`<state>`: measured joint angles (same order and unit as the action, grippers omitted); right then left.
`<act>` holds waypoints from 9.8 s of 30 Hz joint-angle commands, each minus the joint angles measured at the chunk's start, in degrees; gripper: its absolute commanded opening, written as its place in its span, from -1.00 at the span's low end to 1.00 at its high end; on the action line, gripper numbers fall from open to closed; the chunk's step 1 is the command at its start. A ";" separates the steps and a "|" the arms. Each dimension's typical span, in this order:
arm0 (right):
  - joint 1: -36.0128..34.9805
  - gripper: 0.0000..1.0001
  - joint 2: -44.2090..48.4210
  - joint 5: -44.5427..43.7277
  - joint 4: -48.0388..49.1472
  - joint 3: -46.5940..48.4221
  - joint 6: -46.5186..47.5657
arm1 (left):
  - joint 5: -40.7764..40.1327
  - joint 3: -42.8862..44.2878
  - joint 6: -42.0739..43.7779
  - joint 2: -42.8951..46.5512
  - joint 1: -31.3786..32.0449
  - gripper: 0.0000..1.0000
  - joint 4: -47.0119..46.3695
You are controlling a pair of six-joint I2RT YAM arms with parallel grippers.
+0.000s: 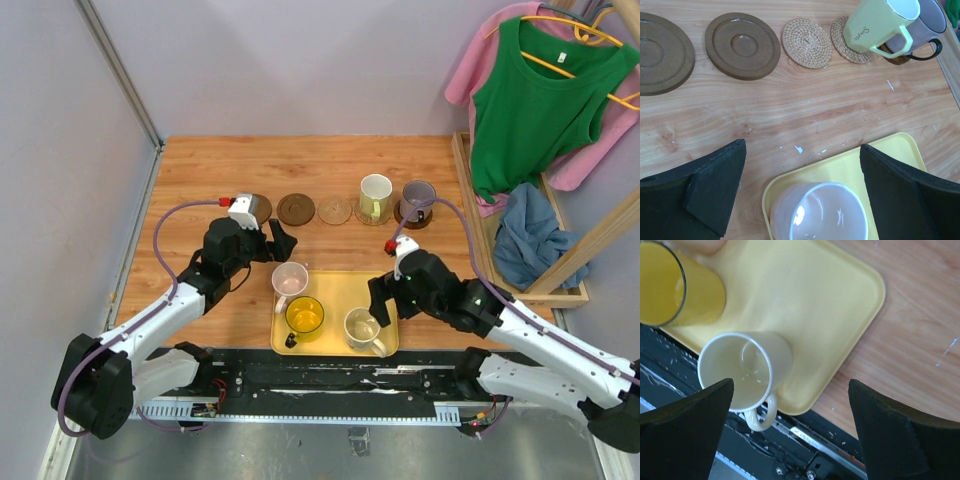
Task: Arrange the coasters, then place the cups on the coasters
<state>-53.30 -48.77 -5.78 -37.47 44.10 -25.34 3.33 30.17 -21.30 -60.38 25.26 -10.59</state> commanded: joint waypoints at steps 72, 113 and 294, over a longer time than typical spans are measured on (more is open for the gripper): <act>-14.47 -0.99 -24.70 -25.08 -2.99 2.14 -18.38 | -4.06 8.03 -6.01 11.46 10.78 0.99 37.92; 1.94 -0.99 -48.58 -23.96 1.84 41.90 -6.17 | -21.86 8.05 -6.30 3.43 15.43 0.99 22.90; 14.03 0.18 -78.20 -13.78 1.08 62.76 -6.76 | -12.39 5.37 -2.88 -0.79 4.28 0.98 20.17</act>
<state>-39.77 -127.09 -18.68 -35.99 105.80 -31.48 -9.26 35.99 -24.32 -61.25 30.06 10.76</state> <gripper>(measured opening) 0.522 0.991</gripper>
